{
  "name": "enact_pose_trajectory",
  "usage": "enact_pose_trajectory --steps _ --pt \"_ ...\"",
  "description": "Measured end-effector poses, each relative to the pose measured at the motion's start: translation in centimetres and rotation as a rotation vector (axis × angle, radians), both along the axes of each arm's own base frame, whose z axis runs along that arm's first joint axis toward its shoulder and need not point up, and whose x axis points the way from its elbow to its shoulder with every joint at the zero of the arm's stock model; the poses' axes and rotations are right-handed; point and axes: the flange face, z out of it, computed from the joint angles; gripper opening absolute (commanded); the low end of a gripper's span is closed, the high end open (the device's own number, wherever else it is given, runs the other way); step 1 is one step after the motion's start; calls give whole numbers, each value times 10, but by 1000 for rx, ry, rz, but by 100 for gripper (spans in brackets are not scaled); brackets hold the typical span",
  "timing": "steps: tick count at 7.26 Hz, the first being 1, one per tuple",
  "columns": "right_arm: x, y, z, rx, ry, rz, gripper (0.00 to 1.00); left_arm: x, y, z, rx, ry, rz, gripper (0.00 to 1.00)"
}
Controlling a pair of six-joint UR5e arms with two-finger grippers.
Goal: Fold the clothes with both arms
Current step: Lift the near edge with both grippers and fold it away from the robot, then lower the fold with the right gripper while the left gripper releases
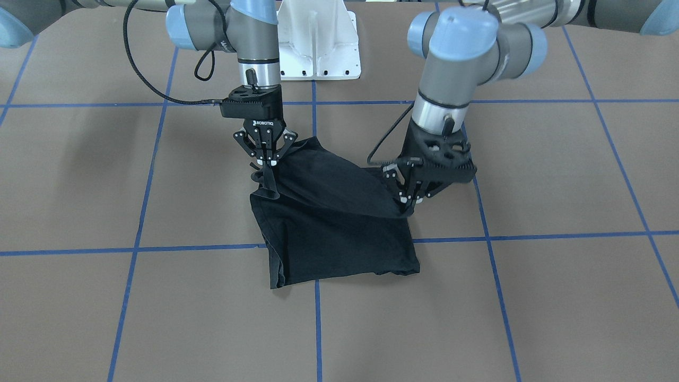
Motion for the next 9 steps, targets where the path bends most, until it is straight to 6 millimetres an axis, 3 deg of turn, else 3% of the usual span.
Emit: enact_pose_trajectory --steps 3,4,6,7,9 --pt "-17 -40 9 -25 60 18 2 48 -56 54 13 -52 -17 0" --pt "-19 -48 14 -30 78 20 99 55 -63 68 21 -62 -13 98" --pt "-20 -58 17 -37 91 16 100 55 -66 77 66 -68 12 100" --pt "-15 -66 4 -47 67 -2 100 45 -64 70 105 -43 23 100" --pt "6 -88 -35 -79 -4 -86 100 -12 -55 68 162 20 84 100"
